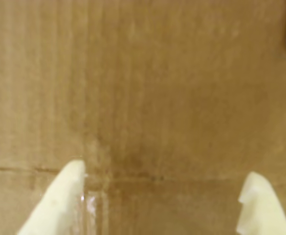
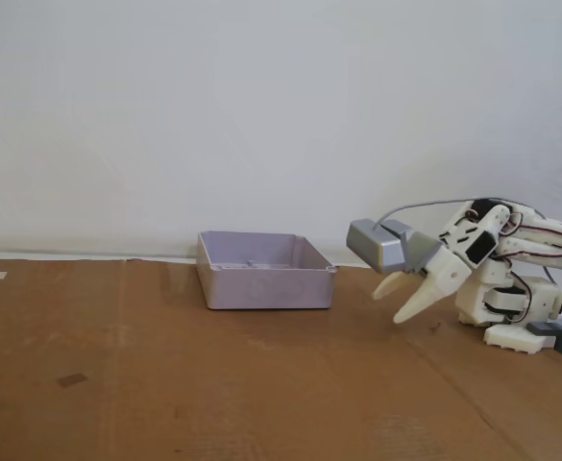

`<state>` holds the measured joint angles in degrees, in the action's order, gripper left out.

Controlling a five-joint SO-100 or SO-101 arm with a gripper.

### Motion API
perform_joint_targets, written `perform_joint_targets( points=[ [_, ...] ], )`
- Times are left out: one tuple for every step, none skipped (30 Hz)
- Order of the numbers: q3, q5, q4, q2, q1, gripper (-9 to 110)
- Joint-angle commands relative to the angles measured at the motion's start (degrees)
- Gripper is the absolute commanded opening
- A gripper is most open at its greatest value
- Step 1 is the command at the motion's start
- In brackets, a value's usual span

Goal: Grasp a block and put it in the box.

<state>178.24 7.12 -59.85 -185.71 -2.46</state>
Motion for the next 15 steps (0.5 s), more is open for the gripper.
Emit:
perform_joint_targets(
  points=[
    [2.5, 0.4, -2.0, -2.0, -0.6, 34],
    [2.5, 0.4, -2.7, -2.0, -0.6, 31],
    [2.5, 0.4, -3.3, -2.0, -0.6, 29],
    [2.5, 0.4, -3.9, -2.0, -0.6, 26],
    [2.5, 0.4, -4.6, -2.0, -0.6, 23],
    [2.5, 0.4, -5.4, -2.0, -0.6, 21],
    [2.5, 0.4, -6.2, -2.0, -0.6, 19],
    [2.5, 0.2, -6.9, -2.0, -0.6, 16],
    [2.5, 0.1, -7.6, -2.0, -0.6, 14],
    [2.5, 0.0, -8.3, -2.0, -0.6, 12],
    [2.5, -0.1, -9.0, -2.0, -0.6, 10],
    [2.5, -0.1, -9.5, -2.0, -0.6, 9],
    [2.5, -0.2, -10.2, -2.0, -0.6, 7],
    [2.5, -0.2, -10.8, -2.0, -0.6, 5],
    [2.5, -0.2, -11.5, -2.0, -0.6, 2]
  ],
)
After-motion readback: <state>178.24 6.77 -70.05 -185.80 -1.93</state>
